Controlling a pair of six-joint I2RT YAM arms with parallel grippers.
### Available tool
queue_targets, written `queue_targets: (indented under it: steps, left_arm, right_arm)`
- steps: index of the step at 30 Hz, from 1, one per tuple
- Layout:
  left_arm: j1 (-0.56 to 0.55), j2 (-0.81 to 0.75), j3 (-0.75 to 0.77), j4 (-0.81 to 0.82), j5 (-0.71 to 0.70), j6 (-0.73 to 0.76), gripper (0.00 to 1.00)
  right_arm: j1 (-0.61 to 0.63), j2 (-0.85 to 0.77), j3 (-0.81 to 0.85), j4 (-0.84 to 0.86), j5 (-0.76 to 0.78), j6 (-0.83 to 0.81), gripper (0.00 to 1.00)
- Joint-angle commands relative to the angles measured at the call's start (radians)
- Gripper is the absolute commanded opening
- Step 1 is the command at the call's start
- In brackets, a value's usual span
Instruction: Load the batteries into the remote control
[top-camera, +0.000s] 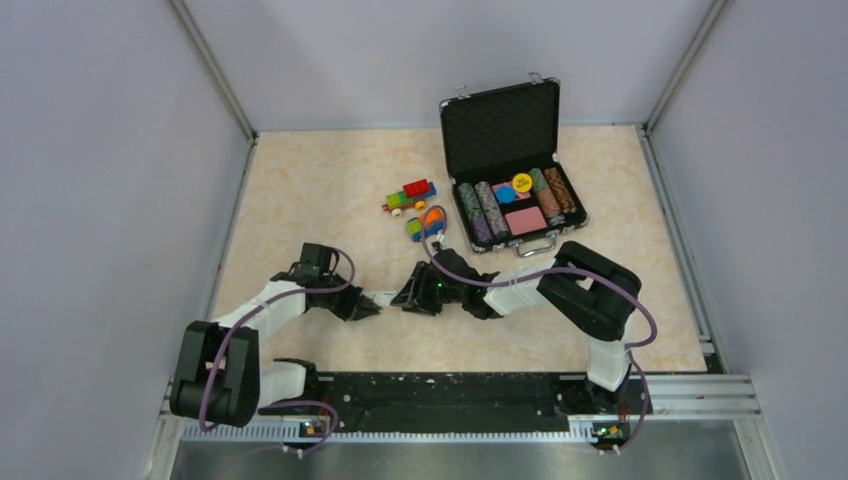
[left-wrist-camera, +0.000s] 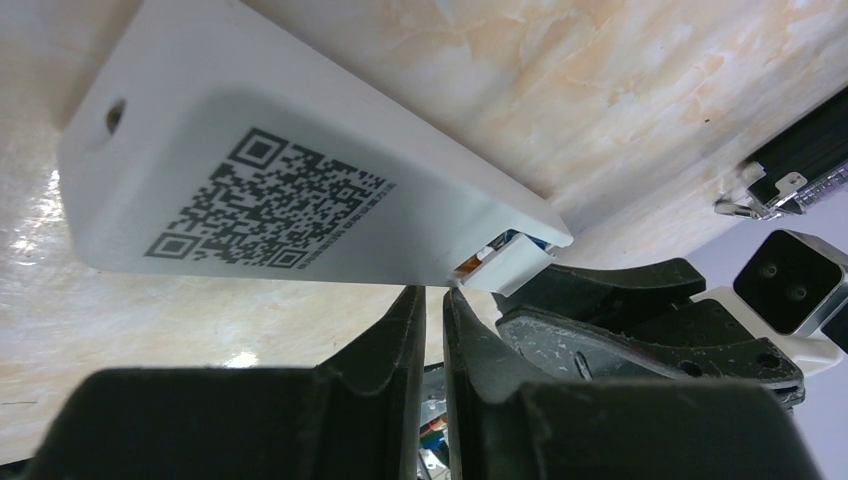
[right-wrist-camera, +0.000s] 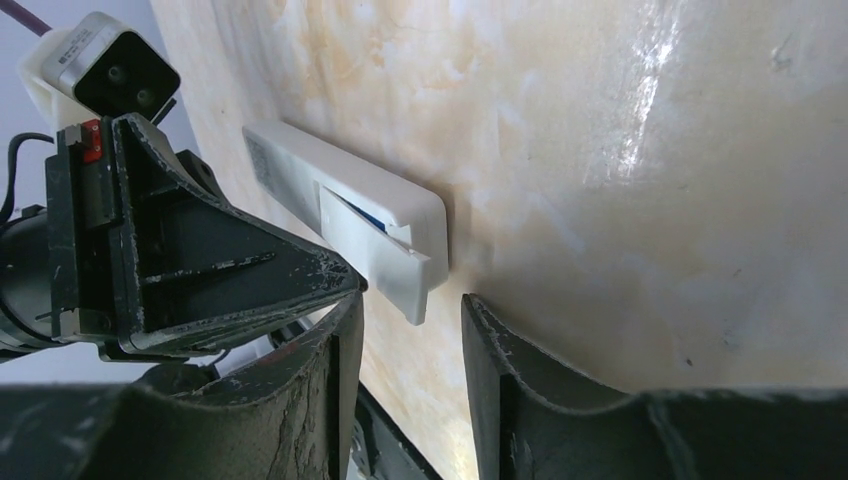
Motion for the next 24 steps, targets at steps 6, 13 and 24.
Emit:
queue_targets:
  steps: [6,13,24]
  left_arm:
    - [-0.004,0.0,-0.01,0.015,0.007,0.013,0.17]
    - [-0.004,-0.004,-0.012,0.015,0.01,0.013,0.17]
    - [-0.003,-0.061,0.016,-0.065,-0.014,0.047,0.15]
  right_arm:
    - [-0.024,0.029,-0.012,0.09,0.019,0.003,0.36]
    - [-0.026,0.039,-0.005,0.094,0.007,0.001,0.21]
    - [-0.029,0.023,-0.018,0.078,0.018,-0.023,0.0]
